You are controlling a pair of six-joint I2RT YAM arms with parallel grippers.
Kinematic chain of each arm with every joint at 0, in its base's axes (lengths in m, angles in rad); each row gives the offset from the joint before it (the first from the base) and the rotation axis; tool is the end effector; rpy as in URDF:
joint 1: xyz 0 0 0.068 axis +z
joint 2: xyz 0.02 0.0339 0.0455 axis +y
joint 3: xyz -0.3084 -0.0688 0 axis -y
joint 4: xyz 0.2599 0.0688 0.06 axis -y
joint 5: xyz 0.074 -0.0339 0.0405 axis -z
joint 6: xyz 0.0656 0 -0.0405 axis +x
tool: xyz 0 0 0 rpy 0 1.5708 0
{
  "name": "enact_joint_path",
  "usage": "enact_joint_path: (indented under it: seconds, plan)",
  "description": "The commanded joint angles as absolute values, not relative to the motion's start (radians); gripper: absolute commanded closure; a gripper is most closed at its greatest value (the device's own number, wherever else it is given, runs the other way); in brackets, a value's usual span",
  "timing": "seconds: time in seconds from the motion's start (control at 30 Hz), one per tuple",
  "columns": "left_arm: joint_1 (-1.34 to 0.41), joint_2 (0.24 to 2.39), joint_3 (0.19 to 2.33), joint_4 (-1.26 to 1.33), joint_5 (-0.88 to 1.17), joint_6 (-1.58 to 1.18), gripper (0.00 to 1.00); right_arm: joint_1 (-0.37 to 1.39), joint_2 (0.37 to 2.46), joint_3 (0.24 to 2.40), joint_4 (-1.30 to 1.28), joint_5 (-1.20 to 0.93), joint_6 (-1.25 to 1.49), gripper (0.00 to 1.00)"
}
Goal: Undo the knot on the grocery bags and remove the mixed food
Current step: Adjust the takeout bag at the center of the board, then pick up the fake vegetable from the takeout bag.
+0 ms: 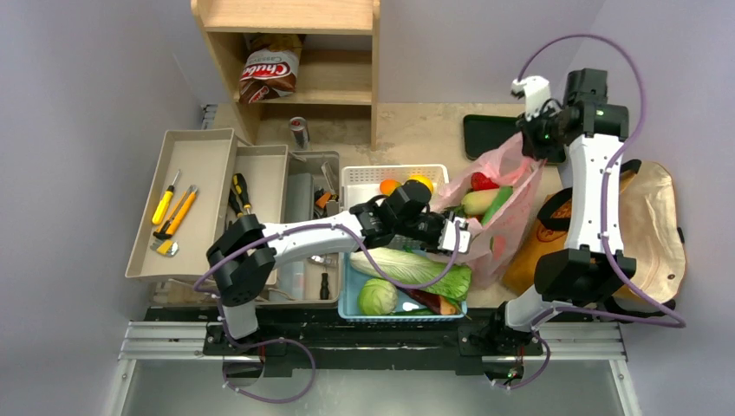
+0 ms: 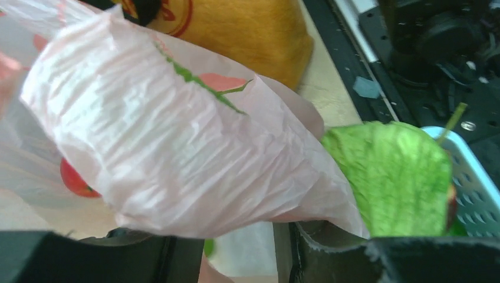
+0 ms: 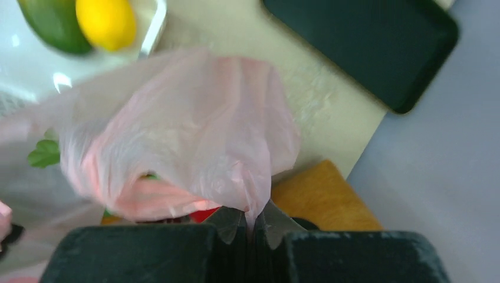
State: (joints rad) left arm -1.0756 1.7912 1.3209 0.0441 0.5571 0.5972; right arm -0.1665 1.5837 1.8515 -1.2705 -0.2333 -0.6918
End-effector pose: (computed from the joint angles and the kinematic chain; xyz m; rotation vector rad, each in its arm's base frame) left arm 0.1902 -0.4251 0.2965 1.7292 1.0654 -0.8599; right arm 0.3308 -0.0402 0.4323 -0.7409 2.4220 -0.0378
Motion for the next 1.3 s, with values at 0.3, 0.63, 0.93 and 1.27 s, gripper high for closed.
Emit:
enact_joint_path:
  seconds: [0.3, 0.63, 0.93, 1.27]
  plan:
    - [-1.139, 1.975, 1.587, 0.118, 0.515, 0.605, 0.73, -0.290, 1.510, 2.069, -1.155, -0.545, -0.343, 1.00]
    - [-1.181, 2.000, 1.736, 0.067, 0.595, 0.501, 0.54, -0.157, 1.451, 1.819, -1.074, -0.553, -0.337, 1.00]
    - [-1.024, 1.604, 1.322, 0.201, 0.503, 0.251, 0.27, -0.154, 1.404, 1.776, -1.052, -0.569, -0.342, 1.00]
    - [-1.017, 1.617, 1.447, 0.182, 0.358, -0.074, 0.68, -0.155, 1.356, 1.759, -1.007, -0.561, -0.221, 1.00]
